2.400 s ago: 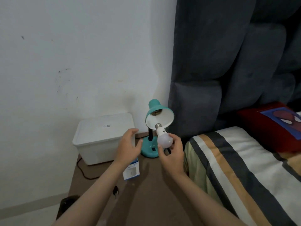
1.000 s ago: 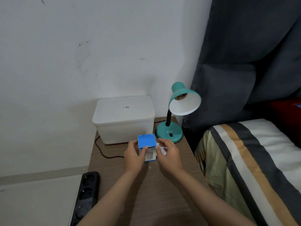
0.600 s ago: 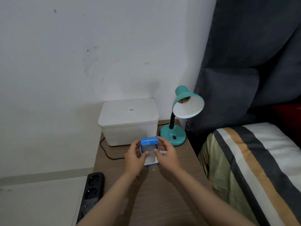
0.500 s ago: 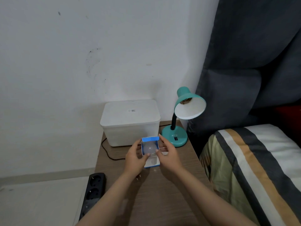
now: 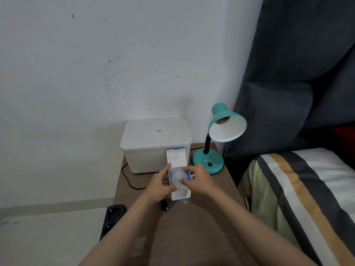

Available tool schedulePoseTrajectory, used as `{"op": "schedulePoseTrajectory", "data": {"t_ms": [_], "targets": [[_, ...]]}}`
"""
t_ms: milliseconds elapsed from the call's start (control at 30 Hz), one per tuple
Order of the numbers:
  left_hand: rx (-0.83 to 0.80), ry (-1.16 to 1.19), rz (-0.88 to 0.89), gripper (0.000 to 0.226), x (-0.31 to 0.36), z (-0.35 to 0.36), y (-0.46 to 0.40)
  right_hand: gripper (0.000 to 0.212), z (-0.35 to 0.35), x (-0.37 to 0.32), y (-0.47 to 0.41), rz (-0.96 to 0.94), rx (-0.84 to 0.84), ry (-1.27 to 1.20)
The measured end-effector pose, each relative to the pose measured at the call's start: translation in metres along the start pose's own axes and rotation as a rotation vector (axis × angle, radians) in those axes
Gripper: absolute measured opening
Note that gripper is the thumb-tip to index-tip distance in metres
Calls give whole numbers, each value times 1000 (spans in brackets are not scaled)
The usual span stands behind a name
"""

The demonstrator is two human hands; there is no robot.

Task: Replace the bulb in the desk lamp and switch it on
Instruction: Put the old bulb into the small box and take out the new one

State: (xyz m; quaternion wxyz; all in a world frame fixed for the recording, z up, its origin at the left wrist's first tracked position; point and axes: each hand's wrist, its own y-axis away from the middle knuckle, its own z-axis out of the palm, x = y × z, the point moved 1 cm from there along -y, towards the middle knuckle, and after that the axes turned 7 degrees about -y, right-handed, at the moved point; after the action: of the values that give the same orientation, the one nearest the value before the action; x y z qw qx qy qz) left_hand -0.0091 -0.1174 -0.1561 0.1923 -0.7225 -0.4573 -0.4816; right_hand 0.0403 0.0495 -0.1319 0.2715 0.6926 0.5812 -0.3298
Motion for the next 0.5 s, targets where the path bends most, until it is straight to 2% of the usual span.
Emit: {"op": "schedulePoseTrajectory", "data": {"t_ms": [100, 233, 367, 500], "targets": [[2, 25, -3, 87, -2, 1, 1, 62, 0, -3, -8, 16, -62, 87], [6, 31, -9, 89, -5, 0, -1, 62, -1, -4, -12, 12, -88, 135], [6, 30, -20, 88, -5, 1, 0, 55, -2, -4, -9, -39, -27, 139], [22, 40, -22, 87, -6, 3, 1, 52, -5, -5, -4, -70, 84, 12]]}}
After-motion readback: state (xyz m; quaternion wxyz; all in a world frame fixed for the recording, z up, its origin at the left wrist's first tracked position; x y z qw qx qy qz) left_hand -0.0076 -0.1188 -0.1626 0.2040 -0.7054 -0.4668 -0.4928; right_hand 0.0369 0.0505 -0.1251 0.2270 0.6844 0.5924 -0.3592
